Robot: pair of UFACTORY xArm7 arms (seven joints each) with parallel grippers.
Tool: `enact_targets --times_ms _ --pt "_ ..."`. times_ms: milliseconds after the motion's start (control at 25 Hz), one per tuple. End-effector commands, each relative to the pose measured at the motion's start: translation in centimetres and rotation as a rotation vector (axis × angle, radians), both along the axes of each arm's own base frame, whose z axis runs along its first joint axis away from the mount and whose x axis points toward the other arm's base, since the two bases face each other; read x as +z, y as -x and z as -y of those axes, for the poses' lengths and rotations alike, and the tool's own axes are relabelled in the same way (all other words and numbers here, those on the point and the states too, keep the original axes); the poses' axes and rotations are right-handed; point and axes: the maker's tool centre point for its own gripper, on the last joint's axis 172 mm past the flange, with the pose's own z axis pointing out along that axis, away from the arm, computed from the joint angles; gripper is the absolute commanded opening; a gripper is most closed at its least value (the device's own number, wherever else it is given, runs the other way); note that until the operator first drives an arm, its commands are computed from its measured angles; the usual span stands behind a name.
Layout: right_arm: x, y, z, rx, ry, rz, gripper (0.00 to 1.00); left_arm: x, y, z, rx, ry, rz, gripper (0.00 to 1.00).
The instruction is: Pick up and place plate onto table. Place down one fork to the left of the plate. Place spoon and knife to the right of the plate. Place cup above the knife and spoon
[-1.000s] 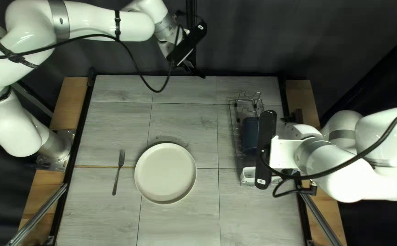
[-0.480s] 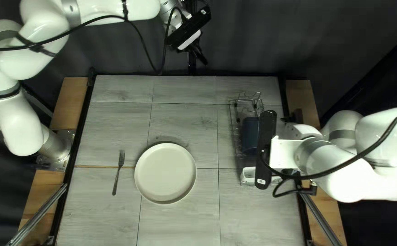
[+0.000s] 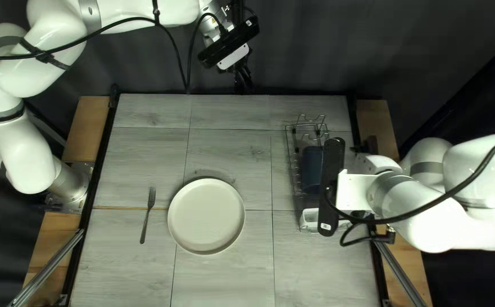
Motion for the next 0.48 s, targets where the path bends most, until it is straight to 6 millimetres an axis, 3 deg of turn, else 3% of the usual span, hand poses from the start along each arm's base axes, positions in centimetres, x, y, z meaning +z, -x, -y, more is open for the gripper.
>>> enact_targets --times_ms 40,240,480 --pt "0.0 0.0 0.0 0.0 0.0 0.0 1.0 0.8 -0.5 6.6 0.114 0.055 -0.015 0.0" --pt "0.0 0.0 0.0 0.0 0.0 0.0 1.0 1.9 -1.3 12.1 0.061 -0.008 -0.037 0.0" --pt "0.0 0.0 0.0 0.0 0.0 0.0 1.0 0.9 -1.8 17.8 0.027 -0.024 -0.047 0.0"
